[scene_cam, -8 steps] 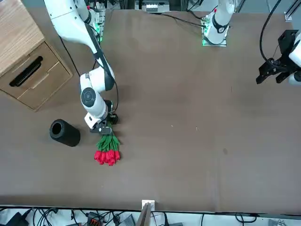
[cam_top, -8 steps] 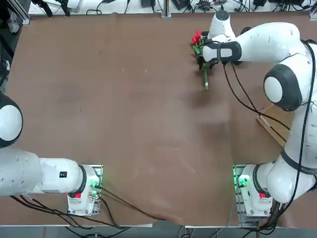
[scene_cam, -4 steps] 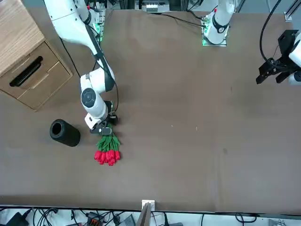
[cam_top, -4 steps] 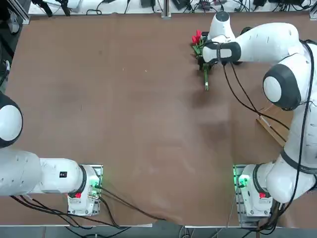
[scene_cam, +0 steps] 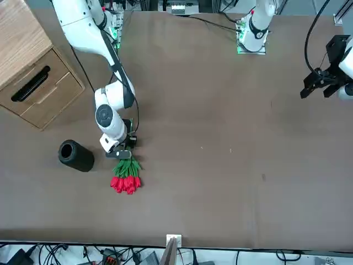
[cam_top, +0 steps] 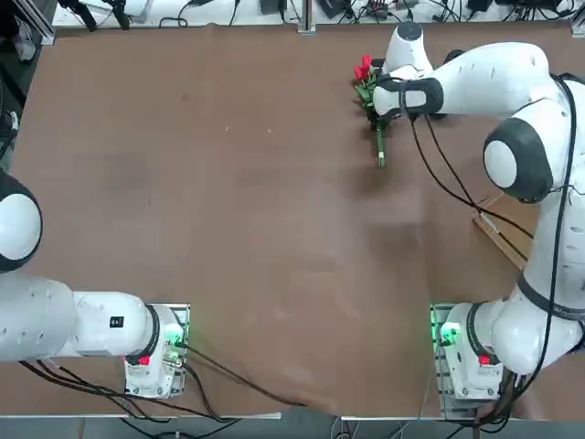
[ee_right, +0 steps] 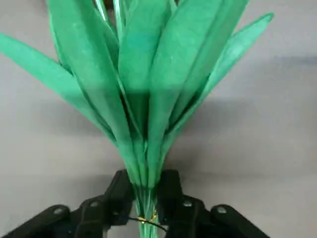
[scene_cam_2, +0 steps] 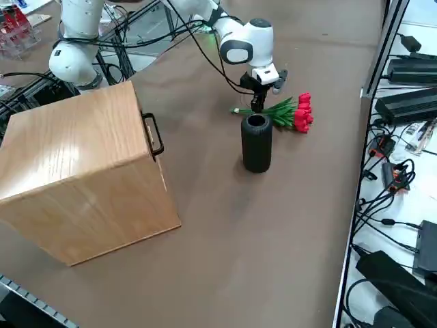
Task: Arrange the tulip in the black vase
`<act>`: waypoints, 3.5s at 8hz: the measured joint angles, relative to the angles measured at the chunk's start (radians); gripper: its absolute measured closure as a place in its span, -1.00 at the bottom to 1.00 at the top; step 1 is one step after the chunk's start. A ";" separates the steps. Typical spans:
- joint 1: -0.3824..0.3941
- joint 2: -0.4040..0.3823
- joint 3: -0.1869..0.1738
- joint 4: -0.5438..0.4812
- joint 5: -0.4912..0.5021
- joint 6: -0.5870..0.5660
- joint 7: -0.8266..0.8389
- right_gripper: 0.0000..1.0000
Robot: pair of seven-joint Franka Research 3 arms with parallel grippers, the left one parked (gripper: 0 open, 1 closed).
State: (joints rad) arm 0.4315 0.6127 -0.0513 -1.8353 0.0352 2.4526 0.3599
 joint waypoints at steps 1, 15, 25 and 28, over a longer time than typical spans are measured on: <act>0.000 0.000 0.000 0.001 0.000 0.000 0.000 0.72; 0.002 -0.328 -0.080 0.119 -0.280 -0.400 0.343 0.74; 0.047 -0.332 -0.079 0.277 -0.899 -0.667 0.892 0.74; 0.048 -0.320 -0.079 0.276 -0.987 -0.686 1.126 0.74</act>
State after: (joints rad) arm 0.4796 0.2927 -0.1301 -1.5594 -0.9517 1.7666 1.4857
